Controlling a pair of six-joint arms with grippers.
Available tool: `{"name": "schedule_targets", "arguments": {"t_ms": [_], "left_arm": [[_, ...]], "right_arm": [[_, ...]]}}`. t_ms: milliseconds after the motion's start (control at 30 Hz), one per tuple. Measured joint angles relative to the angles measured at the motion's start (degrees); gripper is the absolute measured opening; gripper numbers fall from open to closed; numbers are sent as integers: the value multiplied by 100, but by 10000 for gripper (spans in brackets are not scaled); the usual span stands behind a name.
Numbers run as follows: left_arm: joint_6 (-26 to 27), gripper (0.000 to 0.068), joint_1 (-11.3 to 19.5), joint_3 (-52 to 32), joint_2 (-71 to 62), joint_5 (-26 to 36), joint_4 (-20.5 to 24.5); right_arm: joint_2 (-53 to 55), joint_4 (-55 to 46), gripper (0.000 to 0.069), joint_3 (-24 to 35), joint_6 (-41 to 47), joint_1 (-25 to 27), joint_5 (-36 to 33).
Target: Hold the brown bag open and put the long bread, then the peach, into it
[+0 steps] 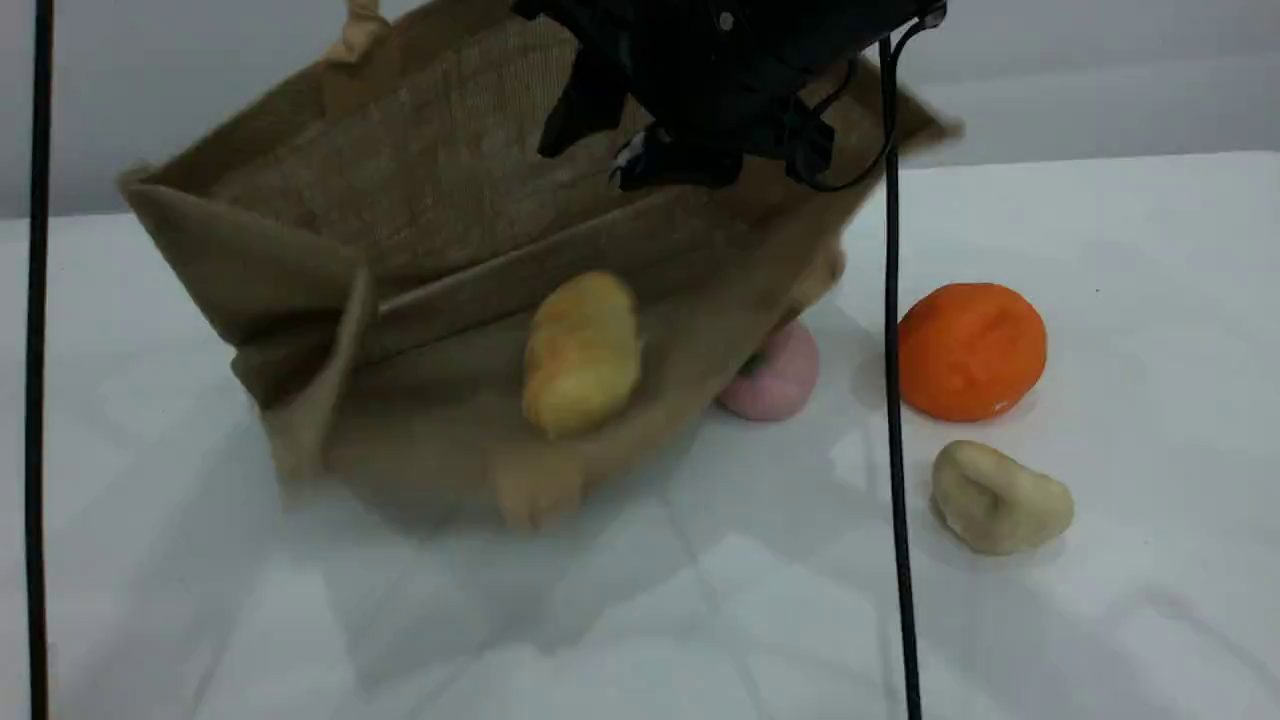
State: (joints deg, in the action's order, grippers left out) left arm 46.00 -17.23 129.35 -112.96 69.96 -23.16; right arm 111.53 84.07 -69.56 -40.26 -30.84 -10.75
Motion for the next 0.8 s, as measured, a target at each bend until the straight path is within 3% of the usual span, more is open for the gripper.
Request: {"name": "schedule_targets", "arguments": {"t_ms": [100, 200, 500, 800], "left_arm": [[-12, 100, 0, 0, 0, 12, 4], [-23, 100, 0, 0, 0, 7, 4], [-30, 99, 0, 0, 0, 7, 4], [-30, 99, 0, 0, 0, 7, 27]], "right_arm": [[-41, -9, 442, 0, -184, 0, -62], [-171, -81, 490, 5, -436, 0, -141], [-897, -904, 501, 5, -1009, 10, -1107], [-1617, -2377, 501, 0, -223, 345, -2354]]}}
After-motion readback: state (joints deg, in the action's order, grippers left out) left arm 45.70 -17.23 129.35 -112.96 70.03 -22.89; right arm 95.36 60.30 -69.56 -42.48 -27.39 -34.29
